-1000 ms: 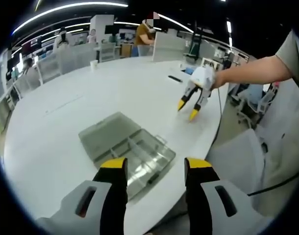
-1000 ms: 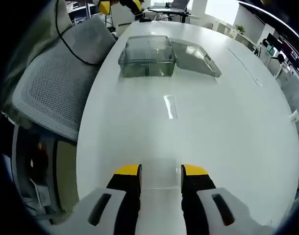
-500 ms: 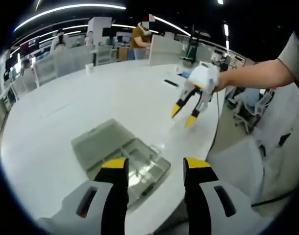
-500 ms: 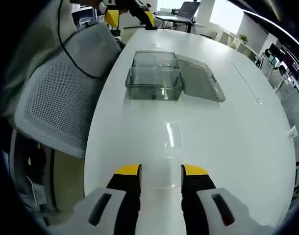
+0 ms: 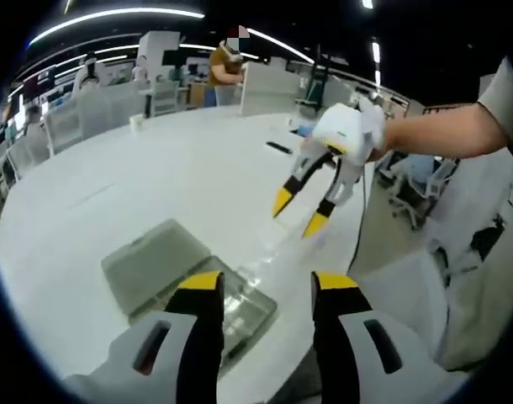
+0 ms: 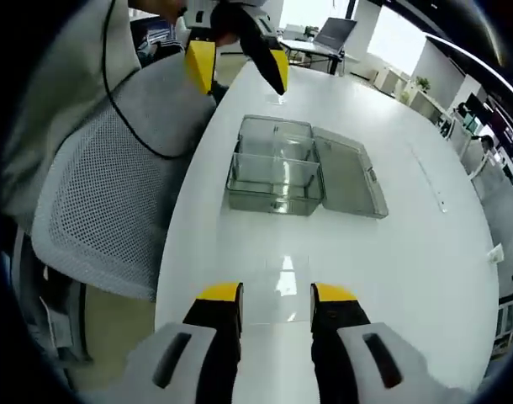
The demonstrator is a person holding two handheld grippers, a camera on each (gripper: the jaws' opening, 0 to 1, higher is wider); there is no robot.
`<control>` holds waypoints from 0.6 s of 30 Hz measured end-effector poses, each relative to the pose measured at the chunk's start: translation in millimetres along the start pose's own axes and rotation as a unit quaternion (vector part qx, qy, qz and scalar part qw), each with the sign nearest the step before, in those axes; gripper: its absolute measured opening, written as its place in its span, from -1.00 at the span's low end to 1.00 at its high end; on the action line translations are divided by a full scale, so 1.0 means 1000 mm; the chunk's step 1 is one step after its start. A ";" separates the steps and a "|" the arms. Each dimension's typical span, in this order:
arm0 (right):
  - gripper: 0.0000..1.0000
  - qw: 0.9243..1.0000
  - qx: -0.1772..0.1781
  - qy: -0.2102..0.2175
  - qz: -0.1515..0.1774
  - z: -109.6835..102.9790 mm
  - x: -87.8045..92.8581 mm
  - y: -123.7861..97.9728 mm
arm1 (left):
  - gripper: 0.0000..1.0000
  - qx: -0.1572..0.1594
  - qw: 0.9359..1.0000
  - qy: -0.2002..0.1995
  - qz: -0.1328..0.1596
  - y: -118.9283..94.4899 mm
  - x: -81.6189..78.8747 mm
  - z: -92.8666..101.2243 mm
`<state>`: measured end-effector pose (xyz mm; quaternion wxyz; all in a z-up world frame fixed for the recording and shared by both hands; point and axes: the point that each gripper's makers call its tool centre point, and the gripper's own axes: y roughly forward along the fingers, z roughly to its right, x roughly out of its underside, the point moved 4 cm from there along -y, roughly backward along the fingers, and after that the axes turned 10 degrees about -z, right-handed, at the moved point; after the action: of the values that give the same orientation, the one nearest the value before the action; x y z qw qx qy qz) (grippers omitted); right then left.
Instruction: Insert the divider into the dual guide fixture by aligning both edges with the guide slots and pushing it downward to the bottom, including one-sided entry, uneven engagement, binding, and posture correction.
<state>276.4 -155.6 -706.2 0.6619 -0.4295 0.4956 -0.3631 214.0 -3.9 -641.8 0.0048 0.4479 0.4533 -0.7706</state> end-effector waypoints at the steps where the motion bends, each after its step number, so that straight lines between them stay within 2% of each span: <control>1: -0.46 1.000 0.001 -0.002 0.001 0.000 -0.003 -0.001 | -0.21 0.001 1.000 0.000 0.000 0.001 -0.001 0.001; 18: -0.46 0.999 0.016 -0.018 0.024 -0.004 -0.040 -0.009 | -0.27 0.010 1.000 -0.012 0.008 0.001 -0.004 0.004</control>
<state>262.5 -123.1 -684.8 0.6860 -0.4136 0.4875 -0.3473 214.2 -9.0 -638.8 0.0114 0.4424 0.4418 -0.7804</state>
